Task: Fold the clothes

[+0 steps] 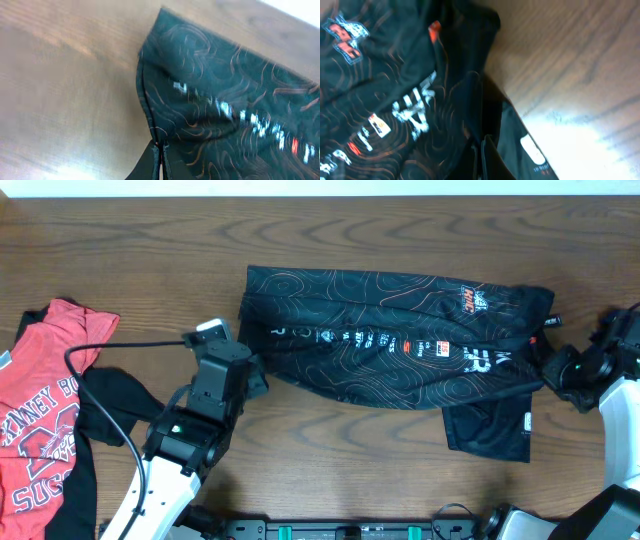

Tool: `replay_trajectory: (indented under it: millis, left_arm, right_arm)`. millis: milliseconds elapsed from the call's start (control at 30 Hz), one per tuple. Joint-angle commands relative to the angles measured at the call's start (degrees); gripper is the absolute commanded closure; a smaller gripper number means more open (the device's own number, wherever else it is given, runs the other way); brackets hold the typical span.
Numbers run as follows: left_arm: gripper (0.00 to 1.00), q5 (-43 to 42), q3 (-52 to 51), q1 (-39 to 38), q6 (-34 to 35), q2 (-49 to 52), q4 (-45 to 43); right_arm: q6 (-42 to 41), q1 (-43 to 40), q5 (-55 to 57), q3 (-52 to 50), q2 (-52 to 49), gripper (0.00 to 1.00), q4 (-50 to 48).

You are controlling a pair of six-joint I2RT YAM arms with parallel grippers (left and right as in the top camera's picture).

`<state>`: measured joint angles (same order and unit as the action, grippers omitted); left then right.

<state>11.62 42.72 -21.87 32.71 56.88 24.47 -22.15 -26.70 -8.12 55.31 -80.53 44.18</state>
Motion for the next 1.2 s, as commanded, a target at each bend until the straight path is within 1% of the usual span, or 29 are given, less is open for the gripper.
replay_trajectory:
  millis: [0, 67, 133, 300, 467, 633, 800, 933, 1167]
  left_arm:
    - [0.94, 7.26, 0.42, -0.02, -5.51, -0.31, -4.33]
    - [0.94, 7.76, 0.44, 0.37, -7.23, -0.09, -7.52]
    - [0.94, 7.74, 0.44, 1.22, -7.19, 0.90, -9.31]
    - [0.94, 7.76, 0.44, 2.25, -7.19, 4.46, -10.51]
    - [0.94, 7.78, 0.44, 2.32, -7.23, 7.58, -13.42]
    - [0.93, 7.76, 0.57, 2.32, -7.65, 8.22, -16.31]
    - [0.94, 7.76, 0.81, 2.95, -8.50, 8.31, -17.75]
    - [0.94, 7.76, 0.81, 4.46, -8.50, 8.39, -17.99]
    - [0.94, 6.49, 1.11, 7.54, -8.94, 9.14, -20.02]
  right_arm:
    - [-2.27, 0.42, -0.59, 0.81, -0.04, 0.99, -1.81]
    - [-2.27, 0.42, -1.20, 1.09, -0.09, 0.99, -3.06]
    - [-2.29, 0.42, -1.38, 1.64, -0.48, 0.99, -3.50]
    - [-2.80, 0.42, -1.44, 3.67, -2.36, 0.99, -3.63]
    - [-3.91, 0.44, -5.35, 8.70, -5.75, 0.99, -2.95]
    - [-3.74, 0.79, -5.81, 16.13, -8.55, 0.99, 1.86]
    - [-3.76, 0.90, -5.84, 20.79, -10.67, 0.99, 5.88]
    - [-4.15, 0.90, -5.92, 22.49, -12.87, 0.99, 8.26]
    - [-4.17, 0.87, -9.94, 25.97, -16.26, 0.99, 10.73]
